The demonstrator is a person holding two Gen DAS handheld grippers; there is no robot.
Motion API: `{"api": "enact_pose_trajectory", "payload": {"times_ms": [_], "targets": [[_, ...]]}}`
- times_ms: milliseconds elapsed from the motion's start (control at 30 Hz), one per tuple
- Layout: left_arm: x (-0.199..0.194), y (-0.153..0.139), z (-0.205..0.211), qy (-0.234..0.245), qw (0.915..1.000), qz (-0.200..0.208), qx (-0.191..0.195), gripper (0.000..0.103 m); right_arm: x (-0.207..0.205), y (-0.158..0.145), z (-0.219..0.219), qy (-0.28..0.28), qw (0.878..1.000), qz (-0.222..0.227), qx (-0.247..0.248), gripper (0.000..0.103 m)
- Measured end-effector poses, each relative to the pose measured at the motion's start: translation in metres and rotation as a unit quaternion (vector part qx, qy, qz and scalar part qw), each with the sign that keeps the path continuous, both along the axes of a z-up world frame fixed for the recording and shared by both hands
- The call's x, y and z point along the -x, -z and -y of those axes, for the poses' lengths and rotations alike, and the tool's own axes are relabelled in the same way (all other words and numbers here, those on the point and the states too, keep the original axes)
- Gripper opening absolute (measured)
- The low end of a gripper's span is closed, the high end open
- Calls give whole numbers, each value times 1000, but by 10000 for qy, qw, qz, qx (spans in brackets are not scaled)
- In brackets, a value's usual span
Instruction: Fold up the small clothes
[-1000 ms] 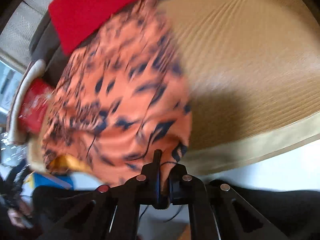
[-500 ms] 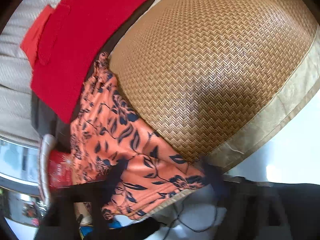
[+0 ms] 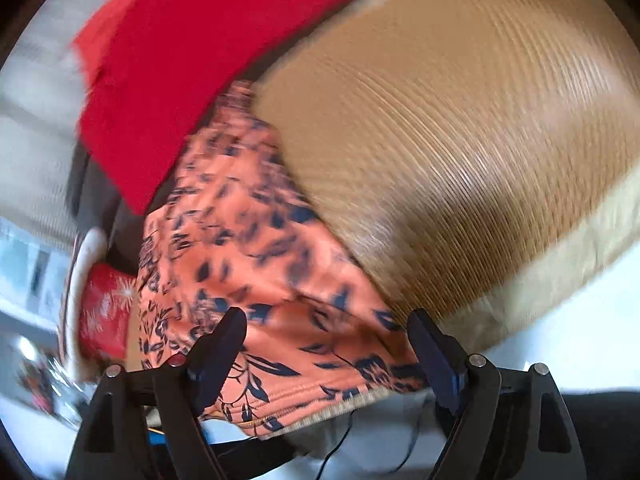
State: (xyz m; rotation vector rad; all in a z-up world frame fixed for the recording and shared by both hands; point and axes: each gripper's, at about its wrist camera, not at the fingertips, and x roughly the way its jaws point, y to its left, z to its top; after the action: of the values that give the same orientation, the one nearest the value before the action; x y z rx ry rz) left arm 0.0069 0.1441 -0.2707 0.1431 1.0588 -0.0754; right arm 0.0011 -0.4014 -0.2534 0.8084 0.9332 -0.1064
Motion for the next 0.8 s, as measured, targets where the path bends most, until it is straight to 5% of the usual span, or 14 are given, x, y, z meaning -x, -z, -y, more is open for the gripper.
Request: {"api": "enact_pose_trajectory", "payload": {"times_ms": [133, 300, 800], "targets": [[12, -32, 9, 105, 9958, 799, -425, 73, -3, -25, -29, -363, 9948, 436, 841, 85], [19, -55, 16, 246, 9913, 1199, -493, 73, -10, -22, -37, -378, 9960, 384, 706, 85], [22, -47, 17, 81, 9916, 1112, -650, 73, -8, -6, -20, -101, 9986, 85, 516, 85]]}}
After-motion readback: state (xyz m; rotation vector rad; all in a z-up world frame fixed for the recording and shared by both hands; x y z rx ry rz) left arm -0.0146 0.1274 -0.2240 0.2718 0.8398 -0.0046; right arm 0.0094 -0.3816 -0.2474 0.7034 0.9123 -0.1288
